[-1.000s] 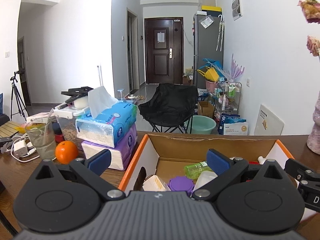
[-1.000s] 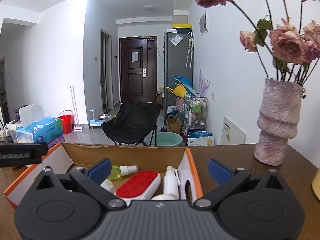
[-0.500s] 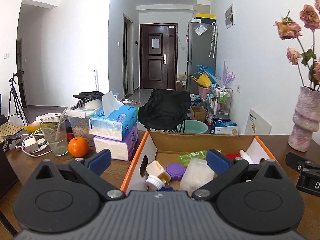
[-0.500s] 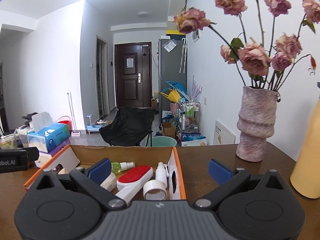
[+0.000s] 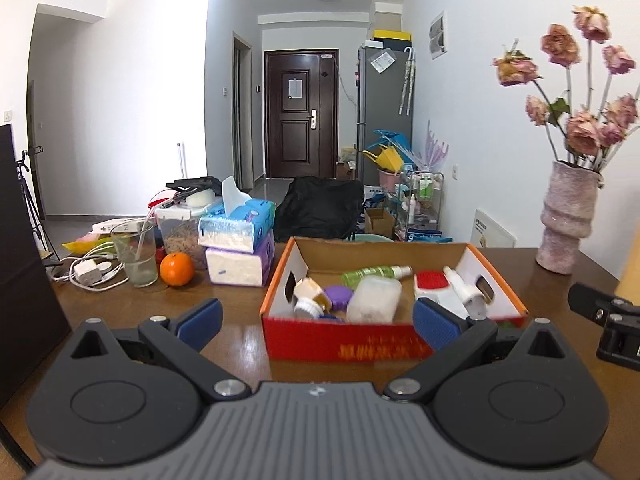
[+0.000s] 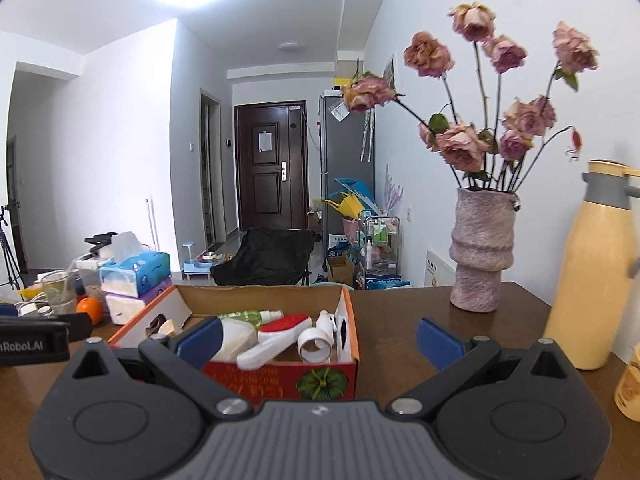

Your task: Organize rigid objects

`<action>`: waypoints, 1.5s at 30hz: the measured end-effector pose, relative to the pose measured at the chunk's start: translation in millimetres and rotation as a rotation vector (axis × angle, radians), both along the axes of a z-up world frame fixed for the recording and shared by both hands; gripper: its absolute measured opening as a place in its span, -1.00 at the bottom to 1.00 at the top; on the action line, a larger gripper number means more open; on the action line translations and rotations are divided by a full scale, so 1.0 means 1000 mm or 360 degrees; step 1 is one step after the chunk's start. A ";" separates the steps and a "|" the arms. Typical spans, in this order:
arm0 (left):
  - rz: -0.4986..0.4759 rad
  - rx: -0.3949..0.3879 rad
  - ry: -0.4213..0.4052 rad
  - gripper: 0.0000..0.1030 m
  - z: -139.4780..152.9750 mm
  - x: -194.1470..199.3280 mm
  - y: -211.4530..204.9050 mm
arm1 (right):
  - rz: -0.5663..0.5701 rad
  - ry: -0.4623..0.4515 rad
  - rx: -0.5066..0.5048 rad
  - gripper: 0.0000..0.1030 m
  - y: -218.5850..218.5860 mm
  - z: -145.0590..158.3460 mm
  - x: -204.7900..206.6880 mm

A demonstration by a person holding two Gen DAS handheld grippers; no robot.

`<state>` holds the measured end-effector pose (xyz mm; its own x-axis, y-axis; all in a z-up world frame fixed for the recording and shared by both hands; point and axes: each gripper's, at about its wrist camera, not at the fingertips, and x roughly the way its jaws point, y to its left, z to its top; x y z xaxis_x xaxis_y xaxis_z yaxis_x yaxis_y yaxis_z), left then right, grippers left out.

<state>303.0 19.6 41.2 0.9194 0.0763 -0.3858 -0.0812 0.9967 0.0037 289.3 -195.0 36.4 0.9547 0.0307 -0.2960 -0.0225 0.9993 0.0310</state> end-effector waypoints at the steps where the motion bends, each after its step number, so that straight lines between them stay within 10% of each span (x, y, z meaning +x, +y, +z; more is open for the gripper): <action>1: -0.0005 0.0008 0.0003 1.00 -0.001 -0.010 -0.002 | 0.0000 0.0001 0.0002 1.00 -0.001 0.000 -0.010; 24: -0.0026 0.0024 0.0042 1.00 -0.021 -0.194 -0.005 | 0.0042 -0.0042 -0.0041 1.00 -0.008 -0.006 -0.201; 45: -0.0018 0.0015 0.0024 1.00 -0.026 -0.245 -0.003 | 0.0057 -0.0060 -0.0048 1.00 -0.009 -0.012 -0.253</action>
<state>58.0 16.4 15.1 0.9142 0.0696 -0.3992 -0.0697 0.9975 0.0142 35.9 -204.2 24.6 0.9636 0.0565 -0.2613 -0.0587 0.9983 -0.0005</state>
